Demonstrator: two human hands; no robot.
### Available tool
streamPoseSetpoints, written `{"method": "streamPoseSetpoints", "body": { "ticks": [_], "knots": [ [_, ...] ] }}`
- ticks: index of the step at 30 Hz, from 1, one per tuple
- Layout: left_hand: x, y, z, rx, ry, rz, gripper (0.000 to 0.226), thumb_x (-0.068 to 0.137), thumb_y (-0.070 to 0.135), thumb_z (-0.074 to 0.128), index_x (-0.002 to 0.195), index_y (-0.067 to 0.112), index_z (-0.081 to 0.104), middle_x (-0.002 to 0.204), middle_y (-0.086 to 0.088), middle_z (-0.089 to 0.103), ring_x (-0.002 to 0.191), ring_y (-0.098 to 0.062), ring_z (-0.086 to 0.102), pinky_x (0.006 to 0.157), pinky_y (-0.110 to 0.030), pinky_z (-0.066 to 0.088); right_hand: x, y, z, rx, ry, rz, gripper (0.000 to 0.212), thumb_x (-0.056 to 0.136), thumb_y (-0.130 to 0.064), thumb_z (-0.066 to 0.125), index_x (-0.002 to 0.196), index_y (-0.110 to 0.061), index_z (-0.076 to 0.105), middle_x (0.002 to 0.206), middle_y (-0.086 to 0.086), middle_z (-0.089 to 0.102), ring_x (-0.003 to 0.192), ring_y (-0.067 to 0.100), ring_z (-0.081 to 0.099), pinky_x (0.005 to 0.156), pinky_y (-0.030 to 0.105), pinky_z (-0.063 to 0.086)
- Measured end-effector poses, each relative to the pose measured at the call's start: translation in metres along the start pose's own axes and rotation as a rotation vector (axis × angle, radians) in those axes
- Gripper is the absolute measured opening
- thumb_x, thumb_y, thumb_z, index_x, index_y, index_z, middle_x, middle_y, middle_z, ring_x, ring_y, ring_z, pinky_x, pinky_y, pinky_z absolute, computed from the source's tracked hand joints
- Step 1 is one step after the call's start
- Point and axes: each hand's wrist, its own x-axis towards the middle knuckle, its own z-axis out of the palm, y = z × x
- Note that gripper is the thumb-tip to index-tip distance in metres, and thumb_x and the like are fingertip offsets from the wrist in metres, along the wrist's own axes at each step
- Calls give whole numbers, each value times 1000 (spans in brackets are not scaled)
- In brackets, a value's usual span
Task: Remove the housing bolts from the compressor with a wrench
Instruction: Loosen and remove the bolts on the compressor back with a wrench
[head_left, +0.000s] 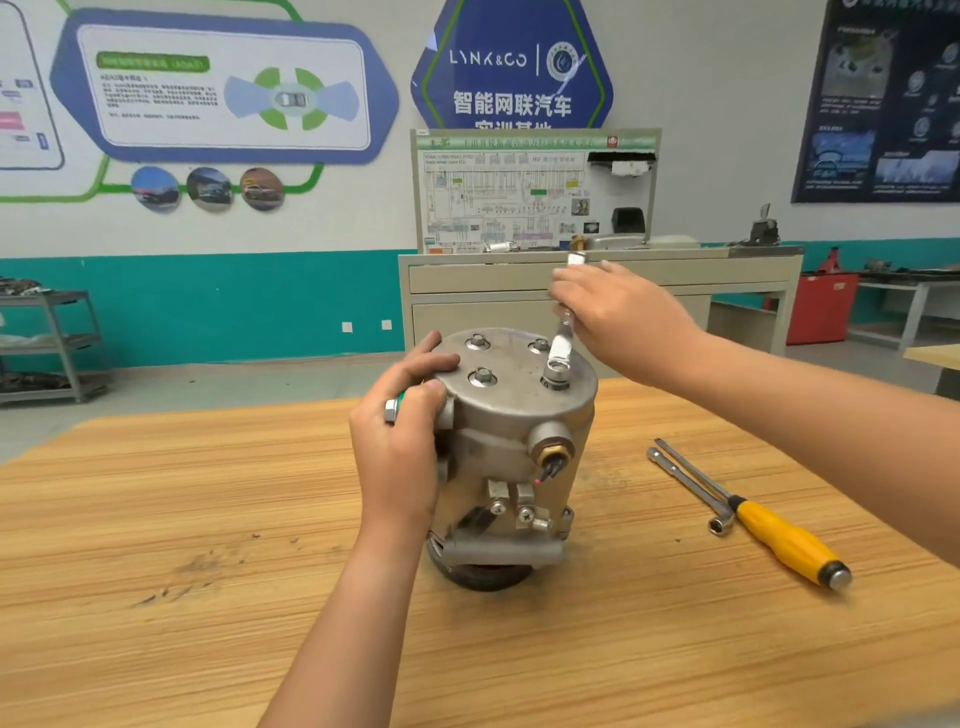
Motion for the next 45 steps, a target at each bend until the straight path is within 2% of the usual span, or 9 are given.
{"method": "streamPoseSetpoints", "body": {
  "ticks": [3,7,13,16,20,24,29,38,45],
  "knots": [
    [0,0,5,13,0,5,26,66,20,45,74,20,70,113,11,65,104,9,58,99,-55,43,20,-4,-3,17,-7,-45,28,97,-6,36,114,7,55,121,25,56,111,37,54,99,43,31],
    [1,-2,2,-5,20,7,26,65,20,45,72,21,70,105,12,67,105,5,59,100,-54,42,10,6,-43,284,305,396,27,100,-16,34,103,6,49,69,15,54,64,36,51,57,34,24],
    [-6,0,3,26,46,45,24,69,19,44,75,22,67,117,-3,64,106,8,57,94,-21,45,-57,-18,-99,90,-178,208,38,91,-40,23,104,-15,48,52,0,42,45,19,41,43,27,24],
    [-12,-1,5,45,68,73,24,71,19,44,79,22,67,120,-3,62,111,7,55,92,-12,43,-77,-31,-102,58,-362,239,33,91,-43,21,102,-24,45,58,-4,44,51,9,40,43,26,24],
    [-23,-5,6,32,129,109,23,75,18,45,84,22,67,120,5,59,116,4,53,90,-8,39,-63,-40,-88,497,-354,492,40,93,-47,35,118,-22,54,81,-9,57,66,10,49,55,26,34],
    [-25,-6,4,0,181,116,25,76,18,44,88,22,66,120,6,59,117,3,52,90,-8,39,-37,-54,-65,1063,-371,817,53,86,-60,44,113,-16,56,44,-10,33,34,6,27,36,15,23],
    [-16,-6,-1,8,108,101,29,74,19,43,91,22,66,120,3,61,115,3,53,95,-16,43,-43,-76,-40,1531,-521,1076,48,79,-69,44,92,-24,53,40,-7,23,32,8,17,33,14,16],
    [-15,-20,15,-16,155,138,24,74,17,46,84,22,67,121,7,57,114,7,53,86,-6,39,-33,-67,-19,1472,-373,1080,43,86,-56,41,68,-17,41,40,1,36,33,11,22,38,17,17],
    [13,-30,-13,-118,355,60,24,80,15,44,83,19,68,111,0,65,106,6,57,85,-11,46,6,-77,-6,1442,-387,946,37,87,-54,42,84,-18,51,37,-4,36,29,10,25,37,14,20]
  ]
}}
